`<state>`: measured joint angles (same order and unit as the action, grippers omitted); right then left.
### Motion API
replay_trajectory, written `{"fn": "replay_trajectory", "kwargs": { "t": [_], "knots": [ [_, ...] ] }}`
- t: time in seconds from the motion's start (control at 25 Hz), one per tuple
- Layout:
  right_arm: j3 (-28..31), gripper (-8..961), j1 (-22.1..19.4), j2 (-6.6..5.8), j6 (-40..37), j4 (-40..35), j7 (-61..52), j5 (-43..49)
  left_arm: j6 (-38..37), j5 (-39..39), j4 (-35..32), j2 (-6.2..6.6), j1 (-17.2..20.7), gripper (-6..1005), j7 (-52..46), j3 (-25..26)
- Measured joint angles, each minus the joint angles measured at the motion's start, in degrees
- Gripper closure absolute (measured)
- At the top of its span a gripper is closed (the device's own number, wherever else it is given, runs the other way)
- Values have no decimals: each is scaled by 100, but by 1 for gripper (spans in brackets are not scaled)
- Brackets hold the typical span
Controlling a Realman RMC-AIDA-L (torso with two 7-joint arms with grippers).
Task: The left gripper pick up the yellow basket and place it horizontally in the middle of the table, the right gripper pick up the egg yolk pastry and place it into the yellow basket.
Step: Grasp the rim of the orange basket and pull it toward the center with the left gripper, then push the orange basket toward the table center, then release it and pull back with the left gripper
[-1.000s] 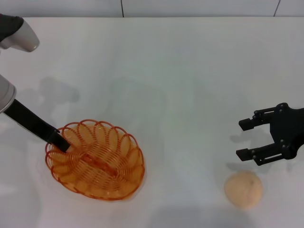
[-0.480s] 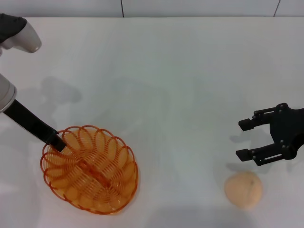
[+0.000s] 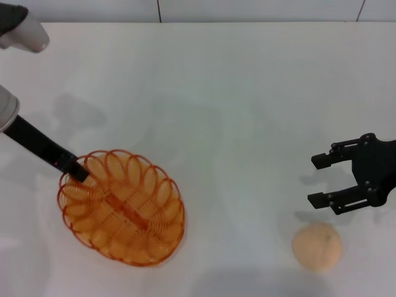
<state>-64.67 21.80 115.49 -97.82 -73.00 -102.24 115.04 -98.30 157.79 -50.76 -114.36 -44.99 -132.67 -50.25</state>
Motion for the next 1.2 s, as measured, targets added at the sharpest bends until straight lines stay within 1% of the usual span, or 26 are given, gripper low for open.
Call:
{"fn": "replay_trajectory", "kwargs": {
  "t": [0.04, 0.08, 0.12, 0.16, 0.2, 0.24, 0.36, 0.52, 1.0, 1.2],
  "knots": [
    [3, 194, 0, 0, 3, 0, -1, 0, 3, -87, 0, 30, 0, 900, -3, 20],
    [6, 194, 0, 0, 10, 1, -1, -6, 22, -201, -2, 90, -1, 905, -16, 127],
    [7, 194, 0, 0, 11, 2, -2, -15, 22, -201, -2, 90, -1, 910, -16, 127],
    [7, 194, 0, 0, 14, 3, -3, -27, 39, -243, -3, 110, -2, 915, -24, 255],
    [9, 194, 0, 0, 16, 3, -7, -35, 62, -262, -4, 122, -20, 916, -72, 558],
    [12, 194, 0, 0, 18, 3, -13, -42, 62, -262, -4, 122, -20, 916, -72, 558],
    [39, 194, -3, -4, 17, 1, -25, -43, 79, -279, -4, 123, -63, 918, -228, 837],
    [51, 194, 0, -13, -8, -7, -28, -44, 121, -319, -2, 102, -91, 921, -576, 883],
    [22, 194, 6, -14, -17, -38, 6, -44, 173, -366, 69, -21, -292, 922, -1983, 836],
    [25, 194, 8, -17, -19, -54, 13, -43, 404, -664, 140, -55, -304, 922, -2384, 839]
  ]
}}
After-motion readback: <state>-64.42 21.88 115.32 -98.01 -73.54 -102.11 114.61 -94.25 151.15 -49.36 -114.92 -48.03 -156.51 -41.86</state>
